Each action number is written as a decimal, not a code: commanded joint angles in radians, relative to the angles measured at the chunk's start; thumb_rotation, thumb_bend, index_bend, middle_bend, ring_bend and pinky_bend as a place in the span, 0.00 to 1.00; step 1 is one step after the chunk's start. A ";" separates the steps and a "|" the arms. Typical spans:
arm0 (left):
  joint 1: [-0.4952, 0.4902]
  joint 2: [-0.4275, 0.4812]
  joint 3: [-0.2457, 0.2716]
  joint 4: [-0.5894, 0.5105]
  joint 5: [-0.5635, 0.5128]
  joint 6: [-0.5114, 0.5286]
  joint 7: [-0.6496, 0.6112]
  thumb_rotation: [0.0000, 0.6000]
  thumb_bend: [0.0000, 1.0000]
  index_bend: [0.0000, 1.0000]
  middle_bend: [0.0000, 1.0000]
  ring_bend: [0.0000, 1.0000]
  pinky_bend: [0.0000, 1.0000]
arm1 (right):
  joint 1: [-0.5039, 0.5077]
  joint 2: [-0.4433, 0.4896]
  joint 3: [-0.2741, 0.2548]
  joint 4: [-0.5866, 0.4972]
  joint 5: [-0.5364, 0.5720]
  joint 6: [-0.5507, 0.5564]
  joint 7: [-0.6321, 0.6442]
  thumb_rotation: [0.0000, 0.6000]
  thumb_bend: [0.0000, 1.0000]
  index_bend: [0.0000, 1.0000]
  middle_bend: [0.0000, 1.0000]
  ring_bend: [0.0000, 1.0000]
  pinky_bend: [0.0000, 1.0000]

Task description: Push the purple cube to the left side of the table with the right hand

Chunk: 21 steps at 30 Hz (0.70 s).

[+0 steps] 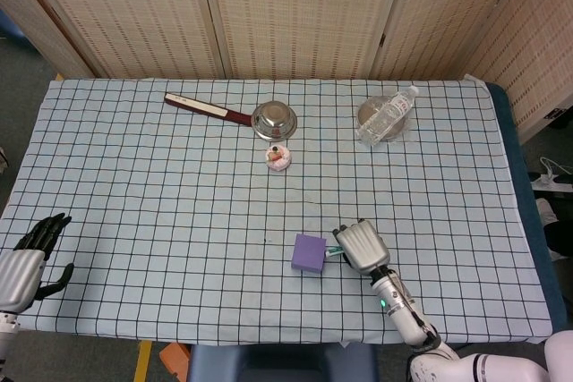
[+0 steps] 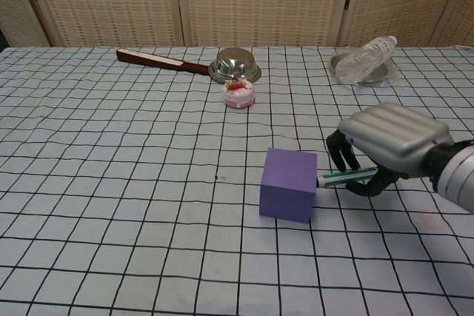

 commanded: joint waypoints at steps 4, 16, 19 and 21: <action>-0.002 0.001 0.002 0.002 0.002 -0.004 -0.005 1.00 0.45 0.00 0.00 0.00 0.18 | 0.047 -0.053 0.023 0.008 0.033 -0.021 -0.044 1.00 0.41 0.92 0.82 0.66 0.59; -0.005 0.006 0.004 0.006 0.002 -0.011 -0.024 1.00 0.45 0.00 0.00 0.00 0.18 | 0.149 -0.177 0.071 0.067 0.107 -0.044 -0.133 1.00 0.41 0.92 0.82 0.66 0.59; -0.005 0.007 0.004 0.006 0.000 -0.012 -0.028 1.00 0.45 0.00 0.00 0.00 0.18 | 0.171 -0.197 0.077 0.075 0.125 -0.052 -0.145 1.00 0.41 0.92 0.82 0.66 0.59; -0.006 0.007 0.004 0.007 0.000 -0.013 -0.029 1.00 0.45 0.00 0.00 0.00 0.18 | 0.184 -0.209 0.080 0.079 0.131 -0.053 -0.146 1.00 0.41 0.92 0.82 0.66 0.59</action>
